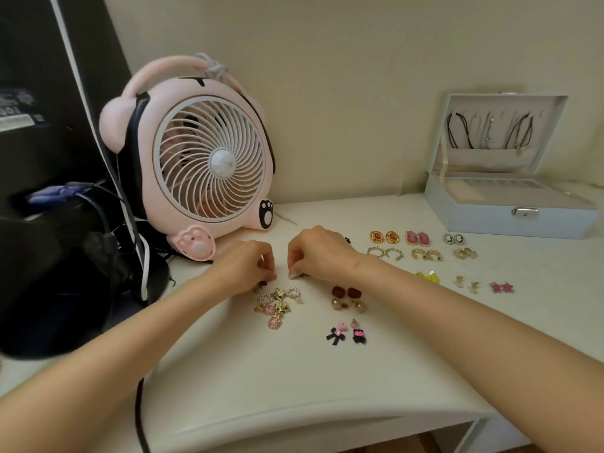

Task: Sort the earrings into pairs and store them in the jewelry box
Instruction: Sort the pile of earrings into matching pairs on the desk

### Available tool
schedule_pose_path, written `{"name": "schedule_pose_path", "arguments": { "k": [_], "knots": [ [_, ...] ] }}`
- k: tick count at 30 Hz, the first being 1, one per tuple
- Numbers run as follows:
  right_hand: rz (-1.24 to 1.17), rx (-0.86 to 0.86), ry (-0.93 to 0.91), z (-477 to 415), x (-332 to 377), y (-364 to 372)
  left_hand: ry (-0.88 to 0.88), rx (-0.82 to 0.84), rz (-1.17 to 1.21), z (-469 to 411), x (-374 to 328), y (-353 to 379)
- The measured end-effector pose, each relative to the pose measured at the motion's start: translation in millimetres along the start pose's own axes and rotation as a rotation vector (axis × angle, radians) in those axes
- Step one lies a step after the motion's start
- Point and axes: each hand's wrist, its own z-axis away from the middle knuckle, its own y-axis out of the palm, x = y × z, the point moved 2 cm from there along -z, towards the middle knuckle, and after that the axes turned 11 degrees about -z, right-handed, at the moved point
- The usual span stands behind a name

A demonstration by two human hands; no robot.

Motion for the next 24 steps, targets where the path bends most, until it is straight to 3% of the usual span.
{"name": "schedule_pose_path", "arguments": {
  "k": [10, 24],
  "knots": [
    [-0.033, 0.091, 0.044, -4.7, -15.5, -11.5, -0.052, 0.168, -0.114, -12.0, -5.4, -5.1],
    [0.037, 0.026, 0.116, -37.6, -37.7, -25.1, -0.065, 0.035, 0.107, -67.2, -34.2, 5.8]
  ]
}}
